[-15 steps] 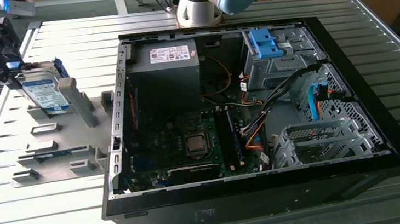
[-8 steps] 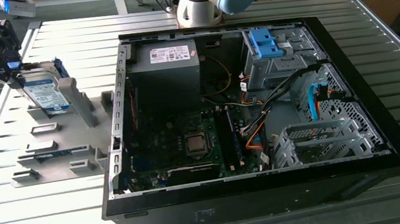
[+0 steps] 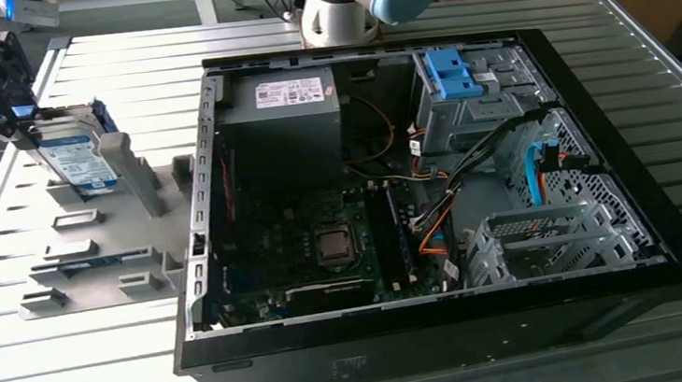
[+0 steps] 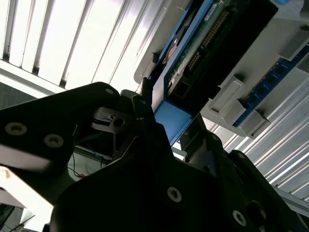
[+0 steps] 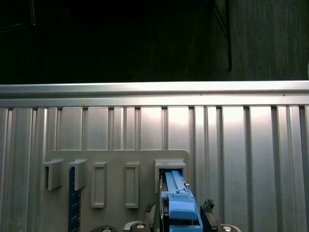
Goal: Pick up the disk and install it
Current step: 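Pick up the disk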
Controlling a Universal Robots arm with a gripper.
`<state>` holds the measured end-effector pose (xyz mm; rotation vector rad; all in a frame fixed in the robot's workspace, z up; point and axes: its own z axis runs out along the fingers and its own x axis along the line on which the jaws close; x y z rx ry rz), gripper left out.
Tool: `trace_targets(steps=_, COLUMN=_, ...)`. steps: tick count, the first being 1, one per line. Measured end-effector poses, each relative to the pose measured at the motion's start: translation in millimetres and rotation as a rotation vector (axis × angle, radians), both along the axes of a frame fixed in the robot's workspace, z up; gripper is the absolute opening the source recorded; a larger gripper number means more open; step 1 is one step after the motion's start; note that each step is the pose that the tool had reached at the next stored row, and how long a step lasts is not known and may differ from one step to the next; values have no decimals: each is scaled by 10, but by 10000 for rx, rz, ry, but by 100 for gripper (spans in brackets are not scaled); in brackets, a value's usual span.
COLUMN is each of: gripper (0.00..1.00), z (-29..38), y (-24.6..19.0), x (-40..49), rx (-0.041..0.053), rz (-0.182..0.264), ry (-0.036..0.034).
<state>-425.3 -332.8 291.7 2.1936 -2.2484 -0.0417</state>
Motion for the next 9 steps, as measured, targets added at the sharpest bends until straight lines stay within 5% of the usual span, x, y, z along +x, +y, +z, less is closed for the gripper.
trace_targets(steps=9, gripper=40, z=3, y=0, x=0, rx=-33, rz=0, ry=1)
